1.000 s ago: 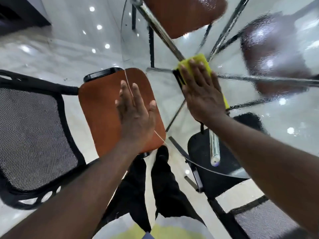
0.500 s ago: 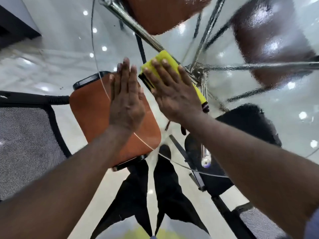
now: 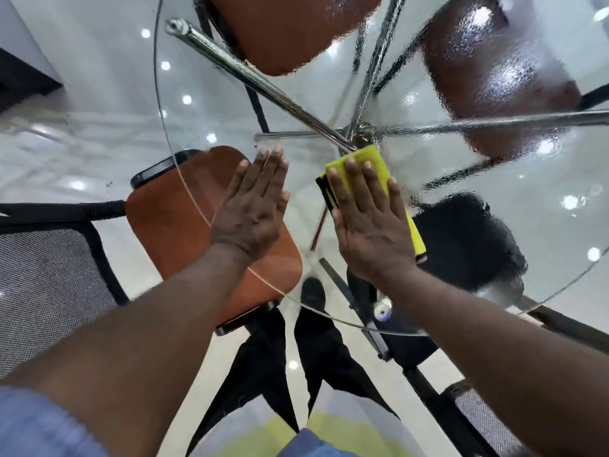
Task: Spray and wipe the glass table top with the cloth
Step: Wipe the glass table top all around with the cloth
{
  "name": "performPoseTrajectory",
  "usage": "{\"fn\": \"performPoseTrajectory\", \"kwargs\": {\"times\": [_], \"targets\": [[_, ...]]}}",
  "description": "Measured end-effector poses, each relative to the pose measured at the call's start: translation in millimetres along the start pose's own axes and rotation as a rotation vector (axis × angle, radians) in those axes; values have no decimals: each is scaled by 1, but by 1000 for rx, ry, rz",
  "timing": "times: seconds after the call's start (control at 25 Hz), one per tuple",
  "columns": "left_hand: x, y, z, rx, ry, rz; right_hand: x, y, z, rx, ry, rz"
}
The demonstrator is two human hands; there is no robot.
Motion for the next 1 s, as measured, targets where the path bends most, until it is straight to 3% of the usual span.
{"fn": "performPoseTrajectory", "kwargs": {"times": [0.08, 0.24, 0.4, 0.52, 0.84, 1.0], "targets": [[2, -2, -1, -9, 6, -25, -2, 31, 4, -78, -13, 40], [6, 0, 0, -21, 27, -57, -10, 70, 7, 39, 31, 66], [0, 1, 3, -59, -13, -113, -7, -1, -5, 186, 82, 34], [-3, 2, 3, -50, -37, -120, -3, -57, -7, 154, -27, 52], [1, -2, 1, -17, -18, -116, -5, 48, -1, 128, 11, 88], [-4, -3, 2, -16, -12, -136, 3, -21, -32, 147, 39, 45]]}}
Point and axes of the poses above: each hand's wrist, its own y-axis towards the middle knuckle, its own x-axis out of the palm, z = x × y, the point moved 2 cm from there along y, towards the middle knuckle, and after that the axes turned 5 degrees about -y, right-handed, at the moved point
